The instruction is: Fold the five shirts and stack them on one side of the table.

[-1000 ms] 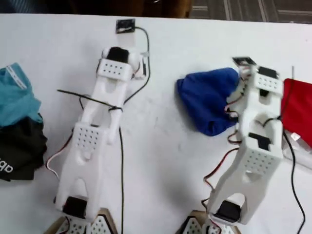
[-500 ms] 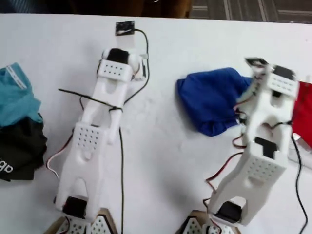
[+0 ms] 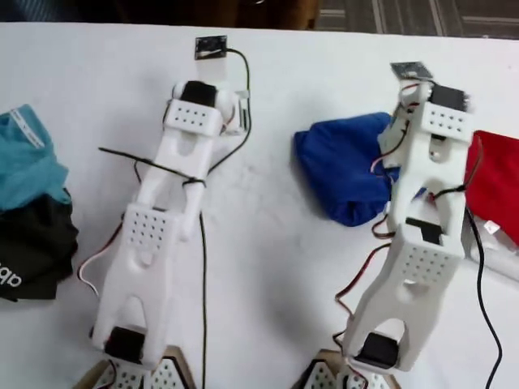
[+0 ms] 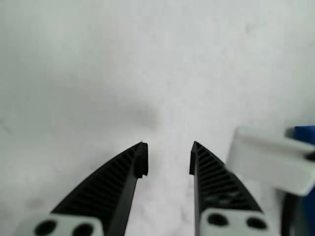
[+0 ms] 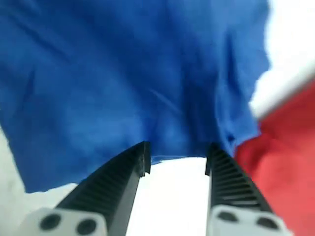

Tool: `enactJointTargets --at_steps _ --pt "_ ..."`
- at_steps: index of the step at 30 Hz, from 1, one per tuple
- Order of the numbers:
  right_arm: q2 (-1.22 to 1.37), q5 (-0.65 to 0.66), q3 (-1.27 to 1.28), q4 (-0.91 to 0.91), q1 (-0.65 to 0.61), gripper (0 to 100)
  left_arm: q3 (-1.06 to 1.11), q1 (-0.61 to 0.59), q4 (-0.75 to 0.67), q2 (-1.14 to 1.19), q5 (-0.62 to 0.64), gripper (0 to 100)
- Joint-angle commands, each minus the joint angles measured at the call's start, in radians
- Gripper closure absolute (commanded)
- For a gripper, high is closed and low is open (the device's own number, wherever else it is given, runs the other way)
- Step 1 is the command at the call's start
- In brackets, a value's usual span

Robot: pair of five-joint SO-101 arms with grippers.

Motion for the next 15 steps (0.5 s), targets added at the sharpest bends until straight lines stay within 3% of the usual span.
enactJointTargets --at_steps 1,6,15 --pt "-0.008 -0.012 -0.063 0.007 0.070 80.7 -0.030 0.020 0.003 -0.011 -0.037 83" --pt "-0.007 -0.011 -0.063 0.010 0.116 80.7 -0.028 0.046 0.005 -0.011 -0.044 83" --pt "0.033 -0.012 -0.071 -0.064 0.087 80.7 -0.027 0.048 0.014 -0.009 -0.044 83"
